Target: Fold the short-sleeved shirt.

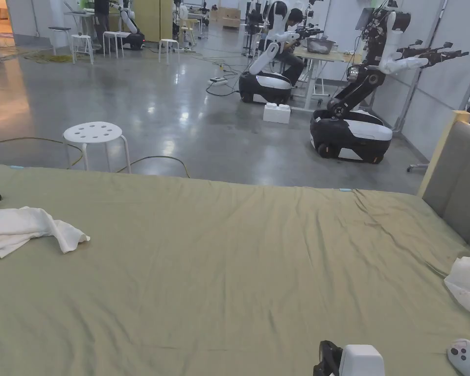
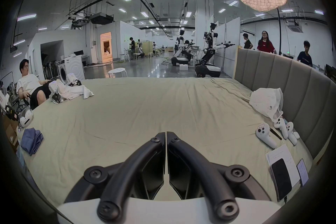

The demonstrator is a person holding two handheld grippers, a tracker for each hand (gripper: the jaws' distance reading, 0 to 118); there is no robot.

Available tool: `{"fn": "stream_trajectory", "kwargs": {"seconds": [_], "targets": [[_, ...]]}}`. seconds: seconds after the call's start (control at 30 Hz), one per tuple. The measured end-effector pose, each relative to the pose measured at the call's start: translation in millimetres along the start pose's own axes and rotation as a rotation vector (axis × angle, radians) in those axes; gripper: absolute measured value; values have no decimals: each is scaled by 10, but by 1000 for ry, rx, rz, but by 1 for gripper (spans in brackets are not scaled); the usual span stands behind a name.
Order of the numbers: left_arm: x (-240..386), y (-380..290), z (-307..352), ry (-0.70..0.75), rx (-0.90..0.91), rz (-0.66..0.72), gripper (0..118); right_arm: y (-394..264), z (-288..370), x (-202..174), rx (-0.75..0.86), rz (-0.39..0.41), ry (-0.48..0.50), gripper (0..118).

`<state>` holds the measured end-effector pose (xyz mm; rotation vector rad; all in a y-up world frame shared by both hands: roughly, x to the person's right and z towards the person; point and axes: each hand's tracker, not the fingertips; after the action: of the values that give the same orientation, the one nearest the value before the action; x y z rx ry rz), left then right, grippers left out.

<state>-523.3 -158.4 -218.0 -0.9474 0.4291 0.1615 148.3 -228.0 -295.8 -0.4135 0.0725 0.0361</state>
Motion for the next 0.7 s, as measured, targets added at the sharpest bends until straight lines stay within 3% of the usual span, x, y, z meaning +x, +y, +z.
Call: {"fn": "stream_trajectory", "kwargs": {"seconds": [0.2, 0.4, 0.43, 0.7], "targets": [[267, -133, 55, 94, 121, -74, 73, -63, -17, -56, -7, -1, 13, 0], [909, -453, 55, -99, 256, -92, 72, -91, -21, -116, -4, -13, 25, 0], [1079, -525, 44, -189, 243, -43, 69, -88, -24, -130, -2, -14, 27, 0], [2363, -767, 50, -272, 499, -94, 55, 60, -56, -277, 41, -28, 35, 0]]}}
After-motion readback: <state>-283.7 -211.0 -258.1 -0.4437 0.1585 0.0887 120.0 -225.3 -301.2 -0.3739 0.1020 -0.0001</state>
